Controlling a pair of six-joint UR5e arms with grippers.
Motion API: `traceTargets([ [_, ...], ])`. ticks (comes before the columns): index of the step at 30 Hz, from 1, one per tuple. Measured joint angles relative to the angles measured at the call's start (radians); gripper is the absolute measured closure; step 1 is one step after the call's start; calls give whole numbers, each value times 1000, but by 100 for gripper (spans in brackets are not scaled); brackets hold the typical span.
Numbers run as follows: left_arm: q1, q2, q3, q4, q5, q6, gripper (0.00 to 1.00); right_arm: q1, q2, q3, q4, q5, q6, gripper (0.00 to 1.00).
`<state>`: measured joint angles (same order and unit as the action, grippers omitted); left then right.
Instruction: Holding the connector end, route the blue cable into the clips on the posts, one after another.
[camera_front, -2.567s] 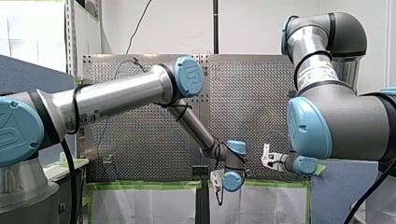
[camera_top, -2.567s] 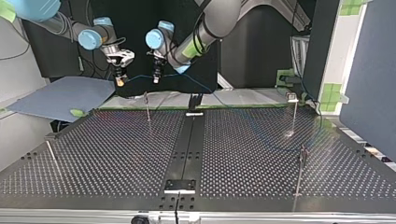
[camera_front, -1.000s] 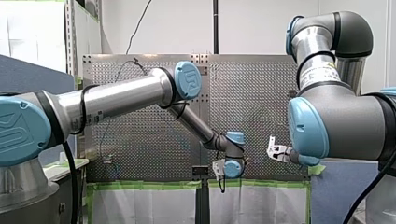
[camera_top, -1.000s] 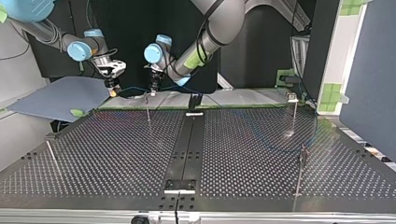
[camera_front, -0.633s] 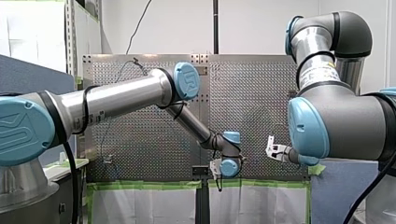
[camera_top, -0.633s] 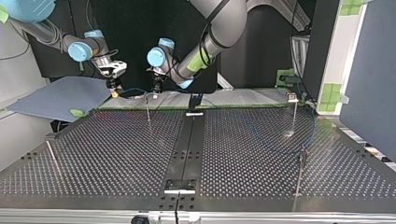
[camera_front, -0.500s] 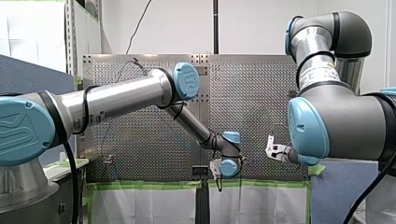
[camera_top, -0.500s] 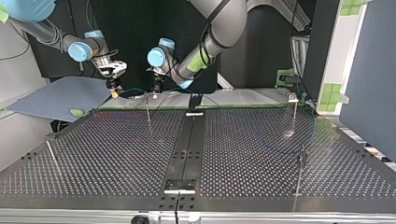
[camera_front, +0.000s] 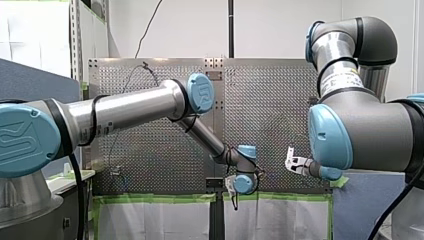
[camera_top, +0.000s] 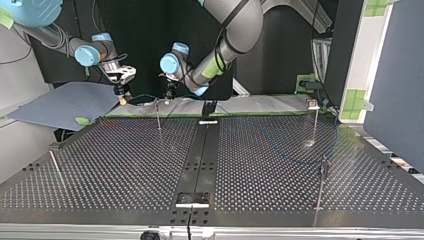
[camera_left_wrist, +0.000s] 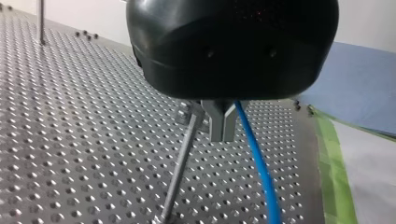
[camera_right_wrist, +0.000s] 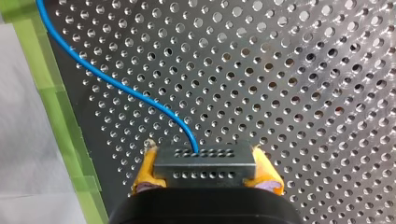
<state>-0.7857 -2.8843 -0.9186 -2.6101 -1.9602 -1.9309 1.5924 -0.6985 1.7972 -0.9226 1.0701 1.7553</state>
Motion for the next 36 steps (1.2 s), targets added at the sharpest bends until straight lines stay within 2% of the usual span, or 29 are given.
traceTargets([
  [5, 14, -11, 30, -9, 8, -4, 100, -1, 1, -5, -2, -1, 1, 100],
  [14, 32, -12, 36, -5, 26, -8, 100, -2, 1, -22, -1, -5, 4, 100],
  [26, 61, -14, 65, -3, 124, -74, 100, 1, 12, -52, -7, -4, 8, 100],
  [36, 90, -16, 67, -12, 174, -119, 100, 2, 64, -111, -1, -5, 0, 100],
])
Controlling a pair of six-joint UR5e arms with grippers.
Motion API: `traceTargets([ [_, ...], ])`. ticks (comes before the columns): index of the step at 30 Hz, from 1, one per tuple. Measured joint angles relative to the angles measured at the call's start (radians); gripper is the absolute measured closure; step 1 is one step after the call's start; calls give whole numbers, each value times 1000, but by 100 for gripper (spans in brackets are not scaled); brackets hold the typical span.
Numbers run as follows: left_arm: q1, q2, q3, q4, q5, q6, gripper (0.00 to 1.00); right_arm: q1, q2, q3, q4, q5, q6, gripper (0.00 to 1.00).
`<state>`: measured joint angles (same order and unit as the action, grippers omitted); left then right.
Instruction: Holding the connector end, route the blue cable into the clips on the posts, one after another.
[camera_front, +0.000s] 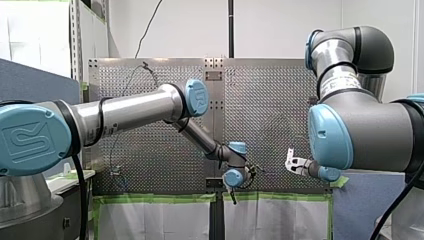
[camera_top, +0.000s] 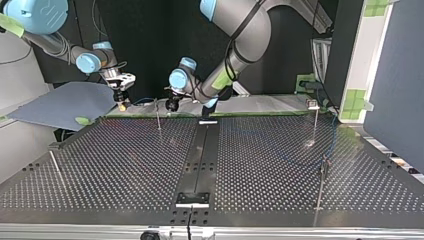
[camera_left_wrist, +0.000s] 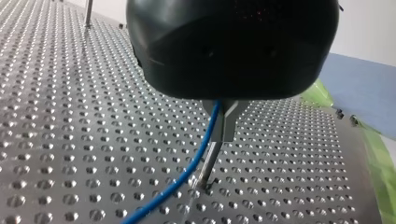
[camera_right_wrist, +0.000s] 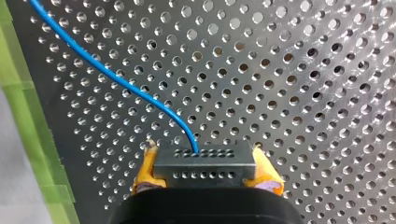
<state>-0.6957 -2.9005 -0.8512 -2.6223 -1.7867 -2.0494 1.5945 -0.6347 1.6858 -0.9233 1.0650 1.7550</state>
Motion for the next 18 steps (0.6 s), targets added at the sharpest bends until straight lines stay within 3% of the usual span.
traceTargets([
  [7, 9, -6, 23, -6, 34, -21, 100, -2, 3, -37, 3, 0, 8, 100],
  [18, 24, -31, 69, -40, 23, -24, 100, -3, 4, -63, -15, -16, 20, 100],
])
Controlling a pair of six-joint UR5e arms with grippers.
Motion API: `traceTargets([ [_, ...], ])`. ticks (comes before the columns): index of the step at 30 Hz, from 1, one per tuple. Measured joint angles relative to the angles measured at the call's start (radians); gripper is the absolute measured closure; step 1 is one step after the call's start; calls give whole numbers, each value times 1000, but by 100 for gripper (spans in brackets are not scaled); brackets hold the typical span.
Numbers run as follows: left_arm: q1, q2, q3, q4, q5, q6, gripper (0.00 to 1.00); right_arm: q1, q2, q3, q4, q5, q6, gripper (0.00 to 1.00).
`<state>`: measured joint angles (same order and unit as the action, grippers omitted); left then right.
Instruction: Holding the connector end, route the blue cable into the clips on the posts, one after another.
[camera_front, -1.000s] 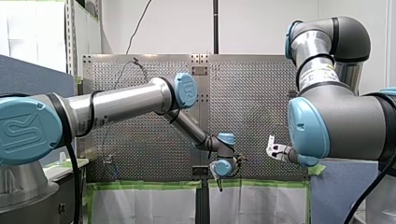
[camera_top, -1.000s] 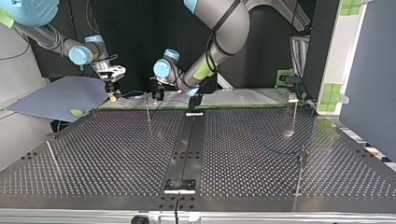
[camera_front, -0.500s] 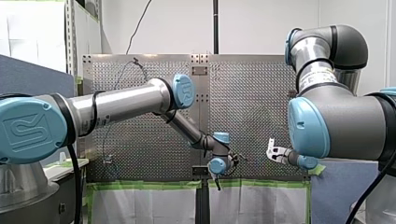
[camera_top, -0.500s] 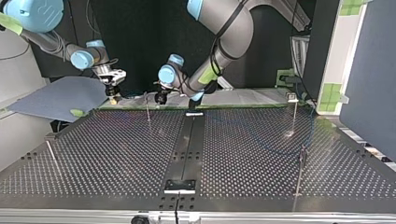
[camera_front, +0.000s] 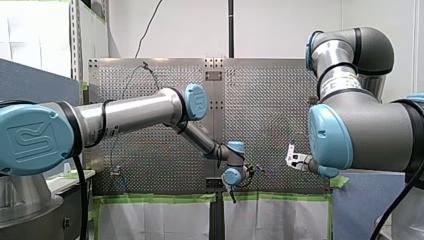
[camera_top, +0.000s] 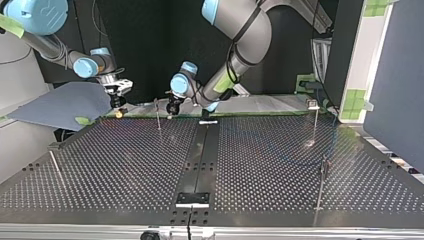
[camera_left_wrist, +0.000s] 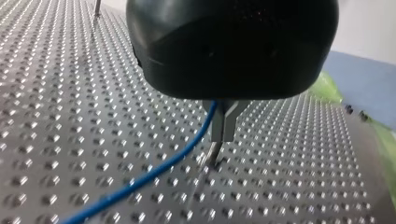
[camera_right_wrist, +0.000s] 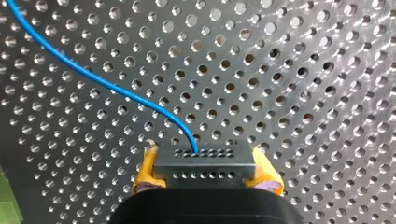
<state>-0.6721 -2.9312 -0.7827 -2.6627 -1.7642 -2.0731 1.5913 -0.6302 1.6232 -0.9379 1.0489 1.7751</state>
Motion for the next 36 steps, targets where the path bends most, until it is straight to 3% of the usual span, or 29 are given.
traceTargets([
  [13, 19, 1, 18, -1, -50, 24, 100, -4, 2, -25, -1, -4, 24, 100],
  [28, 27, 2, 20, -1, -52, 25, 100, -7, 14, -48, 1, 4, 42, 100],
  [32, 29, 2, 21, -1, -51, 25, 100, -7, 44, -79, 27, 3, 31, 100],
  [36, 29, 2, 21, -2, -51, 25, 100, -9, 76, -108, 62, 7, 2, 100],
])
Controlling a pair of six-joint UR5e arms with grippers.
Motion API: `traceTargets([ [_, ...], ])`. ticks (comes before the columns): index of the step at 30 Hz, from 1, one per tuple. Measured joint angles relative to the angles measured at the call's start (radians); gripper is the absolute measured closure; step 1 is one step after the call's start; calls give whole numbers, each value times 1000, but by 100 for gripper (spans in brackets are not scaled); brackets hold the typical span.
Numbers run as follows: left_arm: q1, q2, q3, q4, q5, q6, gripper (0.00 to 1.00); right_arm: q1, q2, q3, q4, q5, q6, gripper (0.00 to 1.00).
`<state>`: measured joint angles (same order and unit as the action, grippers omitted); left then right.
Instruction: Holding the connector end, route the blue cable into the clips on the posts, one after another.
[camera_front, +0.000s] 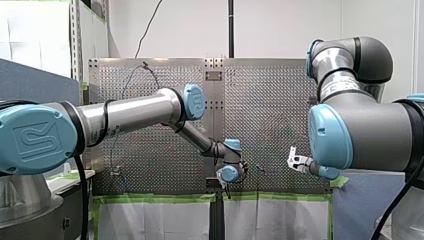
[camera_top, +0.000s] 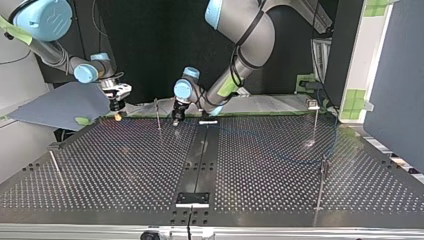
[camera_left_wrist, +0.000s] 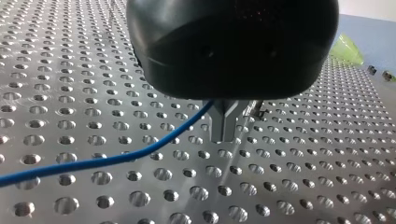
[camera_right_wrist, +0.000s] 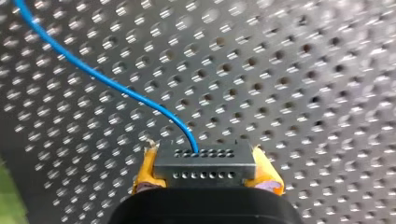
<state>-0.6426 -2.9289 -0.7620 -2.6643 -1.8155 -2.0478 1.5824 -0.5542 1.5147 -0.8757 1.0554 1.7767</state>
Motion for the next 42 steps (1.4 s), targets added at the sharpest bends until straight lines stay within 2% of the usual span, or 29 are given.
traceTargets([
  [3, -1, 0, 0, 0, -1, 0, 100, -1, 11, -11, 25, 1, -18, 100],
  [9, -3, 1, 0, 0, 3, 0, 100, -1, 16, -17, 40, -1, -23, 100],
  [10, -4, 2, 0, 0, 7, 1, 94, -1, 16, -18, 40, -2, -23, 100],
  [11, -5, 2, 0, -1, 9, 2, 81, -1, 16, -18, 40, -2, -23, 100],
  [12, -6, 4, 0, -1, 11, 4, 81, 0, 16, -18, 40, -2, -22, 100],
  [13, -7, 6, 0, -4, 14, 7, 69, 0, 16, -18, 40, -2, -22, 100],
  [20, -13, 35, 0, -45, 15, 44, 69, 2, 16, -18, 41, -3, -22, 100],
  [21, -13, 39, 0, -52, 19, 49, 65, 3, 16, -18, 41, -3, -22, 100],
  [23, -14, 44, 0, -71, 20, 62, 52, 3, 16, -18, 43, -3, -22, 100],
  [24, -14, 46, 0, -79, 19, 69, 52, 3, 16, -18, 43, -3, -22, 100],
  [25, -14, 47, 0, -90, 16, 79, 39, 3, 16, -18, 43, -3, -22, 100],
  [26, -15, 48, 0, -98, 12, 86, 39, 3, 16, -18, 44, -3, -22, 100],
  [28, -17, 49, 0, -115, 2, 102, 0, 4, 16, -18, 44, -3, -22, 100],
  [42, -47, 50, 0, -242, -120, 229, 0, 7, 17, -18, 45, -3, -22, 100],
])
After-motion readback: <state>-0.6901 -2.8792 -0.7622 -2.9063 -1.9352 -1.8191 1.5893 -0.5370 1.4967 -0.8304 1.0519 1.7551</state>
